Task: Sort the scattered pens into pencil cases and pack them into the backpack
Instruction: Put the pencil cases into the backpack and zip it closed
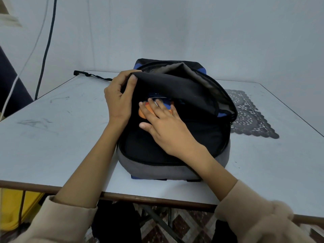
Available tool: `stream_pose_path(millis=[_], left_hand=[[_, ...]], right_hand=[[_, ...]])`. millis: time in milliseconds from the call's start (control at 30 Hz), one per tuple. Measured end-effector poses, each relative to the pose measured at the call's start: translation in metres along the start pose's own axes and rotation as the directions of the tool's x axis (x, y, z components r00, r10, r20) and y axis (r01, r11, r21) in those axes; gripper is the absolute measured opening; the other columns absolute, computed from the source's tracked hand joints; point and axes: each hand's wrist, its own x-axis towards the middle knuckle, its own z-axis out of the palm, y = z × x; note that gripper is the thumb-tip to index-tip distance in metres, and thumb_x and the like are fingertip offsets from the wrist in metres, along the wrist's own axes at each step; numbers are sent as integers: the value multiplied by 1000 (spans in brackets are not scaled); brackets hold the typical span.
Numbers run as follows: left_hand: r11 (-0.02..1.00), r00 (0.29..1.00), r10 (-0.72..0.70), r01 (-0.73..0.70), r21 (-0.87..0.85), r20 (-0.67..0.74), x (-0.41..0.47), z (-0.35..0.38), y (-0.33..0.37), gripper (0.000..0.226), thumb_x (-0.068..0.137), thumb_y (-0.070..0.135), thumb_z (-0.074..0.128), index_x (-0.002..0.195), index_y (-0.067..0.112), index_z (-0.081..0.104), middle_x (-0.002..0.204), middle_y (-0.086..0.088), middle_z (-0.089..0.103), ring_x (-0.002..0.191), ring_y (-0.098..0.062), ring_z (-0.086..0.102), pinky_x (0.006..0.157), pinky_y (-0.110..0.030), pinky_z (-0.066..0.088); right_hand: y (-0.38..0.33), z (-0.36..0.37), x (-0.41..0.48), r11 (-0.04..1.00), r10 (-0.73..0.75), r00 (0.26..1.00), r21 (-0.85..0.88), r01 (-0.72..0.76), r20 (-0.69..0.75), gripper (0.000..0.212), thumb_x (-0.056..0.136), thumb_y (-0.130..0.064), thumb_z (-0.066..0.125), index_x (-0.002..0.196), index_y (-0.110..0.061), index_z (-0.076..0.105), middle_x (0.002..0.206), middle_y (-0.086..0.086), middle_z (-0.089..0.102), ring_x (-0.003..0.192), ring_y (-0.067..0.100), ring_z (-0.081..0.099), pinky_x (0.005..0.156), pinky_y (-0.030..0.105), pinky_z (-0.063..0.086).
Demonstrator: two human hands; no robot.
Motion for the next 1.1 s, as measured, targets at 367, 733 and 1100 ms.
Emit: stream_pose_path(millis=[367,733,1100], left_hand=[[1000,1000,-7,7,14,-7,-2,1,0,22,99,22,51,108,16,70,104,3,71,103,-17,64,93,-45,49],[999,997,-39,37,-25,-69,5,5,4,20,99,21,51,104,16,70,96,10,70,95,-7,63,86,-29,49],[996,987,-87,84,-27,-139,17,12,5,19,97,24,52,94,16,68,80,18,64,80,-2,57,78,-25,47]], right_hand=[[3,-4,14,996,35,999,75,-38,39,57,103,-45,26,155,-26,11,163,3,7,150,18,-4,119,46,-4],[5,16,15,1000,27,997,-10,-28,-77,64,101,-49,32,155,-26,7,163,4,7,150,22,-1,120,51,0],[12,12,25,999,4,998,-37,-7,-66,62,100,-16,38,155,-24,10,162,6,11,149,23,5,119,50,4]])
